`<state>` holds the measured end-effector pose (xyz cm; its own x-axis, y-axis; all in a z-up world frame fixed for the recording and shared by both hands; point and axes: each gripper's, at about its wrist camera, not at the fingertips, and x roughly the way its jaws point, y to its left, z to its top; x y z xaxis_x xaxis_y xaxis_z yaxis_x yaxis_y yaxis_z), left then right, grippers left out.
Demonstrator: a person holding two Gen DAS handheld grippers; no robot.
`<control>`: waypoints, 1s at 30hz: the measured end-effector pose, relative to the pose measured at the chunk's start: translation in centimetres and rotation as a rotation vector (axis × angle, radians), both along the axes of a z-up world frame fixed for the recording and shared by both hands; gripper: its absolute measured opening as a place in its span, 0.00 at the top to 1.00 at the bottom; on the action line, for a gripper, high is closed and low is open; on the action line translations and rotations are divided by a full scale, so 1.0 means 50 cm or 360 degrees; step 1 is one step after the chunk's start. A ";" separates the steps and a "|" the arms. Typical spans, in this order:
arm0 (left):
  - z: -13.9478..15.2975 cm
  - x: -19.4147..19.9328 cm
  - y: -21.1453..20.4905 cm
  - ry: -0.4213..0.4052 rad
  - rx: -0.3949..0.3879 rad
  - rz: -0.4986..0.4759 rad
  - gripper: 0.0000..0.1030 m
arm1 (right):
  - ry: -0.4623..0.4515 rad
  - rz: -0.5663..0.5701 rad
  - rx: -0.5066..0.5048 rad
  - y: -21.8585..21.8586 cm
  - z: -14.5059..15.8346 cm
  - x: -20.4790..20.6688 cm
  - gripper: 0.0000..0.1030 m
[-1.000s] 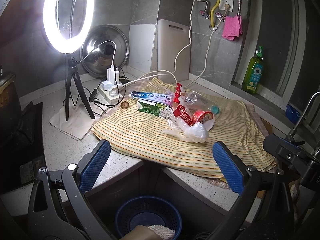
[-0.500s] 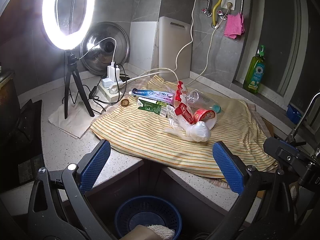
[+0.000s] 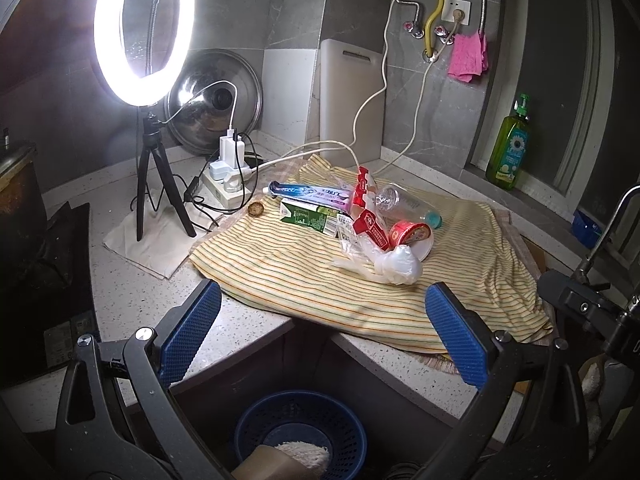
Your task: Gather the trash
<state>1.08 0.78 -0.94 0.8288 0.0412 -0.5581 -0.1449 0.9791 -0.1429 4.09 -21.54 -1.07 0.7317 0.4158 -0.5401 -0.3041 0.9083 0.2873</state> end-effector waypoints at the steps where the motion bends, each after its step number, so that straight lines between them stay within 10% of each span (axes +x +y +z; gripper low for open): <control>1: -0.002 -0.002 0.005 0.0005 -0.0007 0.0004 0.00 | 0.0003 0.0002 -0.0005 -0.001 0.000 0.000 0.04; 13: -0.076 0.086 0.073 0.0194 -0.0092 -0.0023 0.01 | 0.0189 -0.0019 0.0012 -0.041 -0.055 0.117 0.15; 21: -0.125 0.213 0.059 0.0422 -0.0134 -0.0212 0.20 | 0.0378 -0.0094 0.0102 -0.086 -0.090 0.231 0.20; 30: -0.131 0.284 0.093 0.0591 -0.0420 -0.0199 0.27 | 0.0553 -0.0030 0.0032 -0.060 -0.127 0.336 0.24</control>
